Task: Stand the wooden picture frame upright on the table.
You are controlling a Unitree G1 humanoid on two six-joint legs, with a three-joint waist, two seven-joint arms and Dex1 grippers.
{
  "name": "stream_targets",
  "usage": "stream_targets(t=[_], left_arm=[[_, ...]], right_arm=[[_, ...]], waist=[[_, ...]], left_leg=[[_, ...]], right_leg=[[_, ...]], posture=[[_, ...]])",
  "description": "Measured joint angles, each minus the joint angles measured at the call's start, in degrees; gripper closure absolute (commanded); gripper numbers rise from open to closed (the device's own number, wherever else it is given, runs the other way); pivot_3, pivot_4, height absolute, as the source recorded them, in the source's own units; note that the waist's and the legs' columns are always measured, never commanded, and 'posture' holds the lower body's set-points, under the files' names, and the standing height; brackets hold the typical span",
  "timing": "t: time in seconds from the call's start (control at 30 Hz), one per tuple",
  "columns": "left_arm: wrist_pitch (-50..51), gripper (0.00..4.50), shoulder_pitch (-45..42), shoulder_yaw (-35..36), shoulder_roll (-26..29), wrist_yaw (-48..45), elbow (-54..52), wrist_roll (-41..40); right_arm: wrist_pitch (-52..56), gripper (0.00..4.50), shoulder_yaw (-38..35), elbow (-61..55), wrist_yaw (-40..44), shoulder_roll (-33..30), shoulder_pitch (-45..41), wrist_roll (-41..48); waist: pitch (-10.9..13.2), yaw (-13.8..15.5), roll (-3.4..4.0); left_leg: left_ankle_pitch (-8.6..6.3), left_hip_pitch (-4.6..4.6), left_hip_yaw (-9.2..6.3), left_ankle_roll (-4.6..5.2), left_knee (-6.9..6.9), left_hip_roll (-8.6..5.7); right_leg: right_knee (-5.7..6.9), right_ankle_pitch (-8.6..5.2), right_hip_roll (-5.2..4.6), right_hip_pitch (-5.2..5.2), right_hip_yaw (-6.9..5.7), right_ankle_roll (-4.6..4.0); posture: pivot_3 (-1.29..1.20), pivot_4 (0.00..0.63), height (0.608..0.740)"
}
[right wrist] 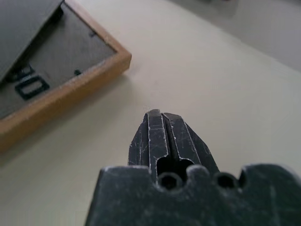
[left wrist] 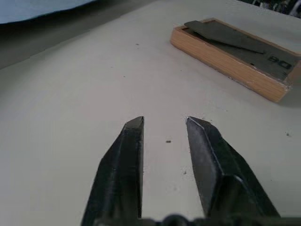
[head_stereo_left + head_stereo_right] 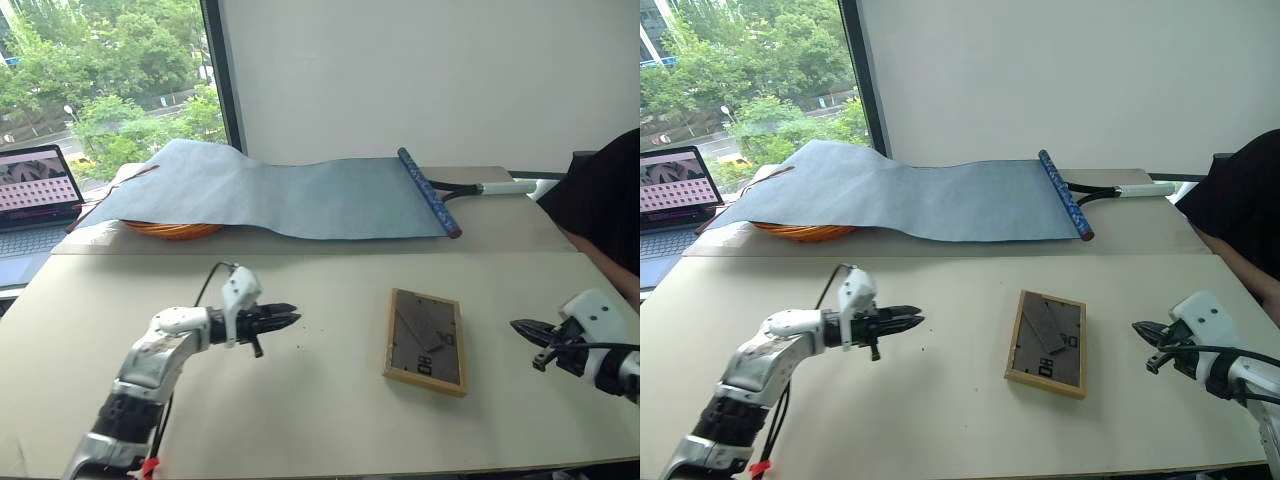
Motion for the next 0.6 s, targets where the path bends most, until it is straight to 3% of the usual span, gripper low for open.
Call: stream_targets(t=[0.03,0.23,0.37,0.6], left_arm=[[0.66,4.43,-1.23,-2.05,-1.0,0.02,0.35,1.01],[3.11,4.43,-11.3,-15.99,-12.38,0.25,4.51,7.58],[2.42,4.43,-12.39,-20.77,-12.72,0.39,7.76,12.71],[1.03,4.43,-11.59,-21.04,-12.46,0.25,7.51,14.7]], right_arm=[[0.41,4.5,1.13,-0.14,0.36,-0.69,-0.14,-0.52],[2.81,4.5,12.07,1.88,2.33,-0.01,-6.11,-4.01],[2.71,4.5,15.5,3.53,2.61,2.01,-9.06,-5.21],[2.71,4.5,20.55,4.66,2.59,6.53,-15.45,-7.42]], waist=[[0.0,-0.05,0.0],[0.0,0.01,0.0],[-0.06,-0.74,0.11],[-0.07,-0.68,0.13]], left_leg=[[0.0,-0.01,-0.02,0.01,-0.01,0.0],[0.0,-0.26,-0.3,0.03,0.1,-0.29],[-0.03,-0.25,-0.38,0.09,-0.01,-0.31],[-0.03,-0.25,-0.53,0.08,0.1,-0.33]], right_leg=[[0.0,0.0,0.0,0.0,0.0,0.0],[0.0,0.02,-0.1,-0.04,-0.03,0.0],[0.01,0.08,-0.08,-0.06,-0.03,-0.2],[0.01,0.04,-0.09,0.05,-0.15,-0.1]], posture=[[0.0,0.15,0.694],[0.0,0.15,0.694],[0.0,0.15,0.694],[0.0,0.15,0.694]])
